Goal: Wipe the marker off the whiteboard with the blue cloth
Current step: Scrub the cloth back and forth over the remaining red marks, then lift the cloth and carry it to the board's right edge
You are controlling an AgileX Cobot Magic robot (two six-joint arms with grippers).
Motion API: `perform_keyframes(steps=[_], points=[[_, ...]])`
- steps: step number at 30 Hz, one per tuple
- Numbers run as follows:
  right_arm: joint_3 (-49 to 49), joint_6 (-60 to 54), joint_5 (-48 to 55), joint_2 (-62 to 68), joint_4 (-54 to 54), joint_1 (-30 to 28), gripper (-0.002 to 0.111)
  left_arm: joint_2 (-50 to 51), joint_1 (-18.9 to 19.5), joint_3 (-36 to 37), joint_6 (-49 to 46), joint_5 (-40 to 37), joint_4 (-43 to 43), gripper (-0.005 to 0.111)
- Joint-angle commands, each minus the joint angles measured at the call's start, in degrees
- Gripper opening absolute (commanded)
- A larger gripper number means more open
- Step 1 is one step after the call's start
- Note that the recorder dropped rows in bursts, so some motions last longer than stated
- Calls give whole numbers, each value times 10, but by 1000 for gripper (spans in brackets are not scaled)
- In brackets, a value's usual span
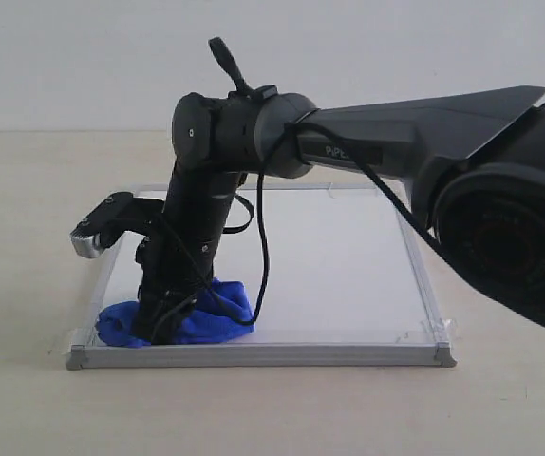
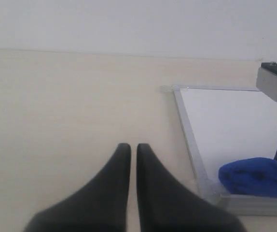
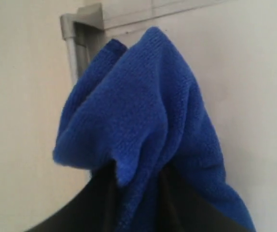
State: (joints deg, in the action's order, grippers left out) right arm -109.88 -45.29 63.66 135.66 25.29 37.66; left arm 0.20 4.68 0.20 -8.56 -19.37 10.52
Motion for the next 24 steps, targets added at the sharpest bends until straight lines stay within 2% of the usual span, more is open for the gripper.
perform_keyframes(steps=[1,4,6,12,16,21,24], points=[[6,170,-93,4,-211,-3,0,-2,-1,-2,-1,5,1,4],[6,392,-137,1,-446,-10,0,-2,-1,-2,-1,5,1,4],[6,468,-141,-8,-525,-14,0,-2,-1,-2,-1,5,1,4],[6,526,-129,-57,-542,-34,0,-2,-1,-2,-1,5,1,4],[16,588,-102,-97,-545,-70,0,-2,-1,-2,-1,5,1,4],[90,664,-99,-176,-545,-122,0,-2,-1,-2,-1,5,1,4],[158,748,-43,-228,-542,-168,0,-2,-1,-2,-1,5,1,4]])
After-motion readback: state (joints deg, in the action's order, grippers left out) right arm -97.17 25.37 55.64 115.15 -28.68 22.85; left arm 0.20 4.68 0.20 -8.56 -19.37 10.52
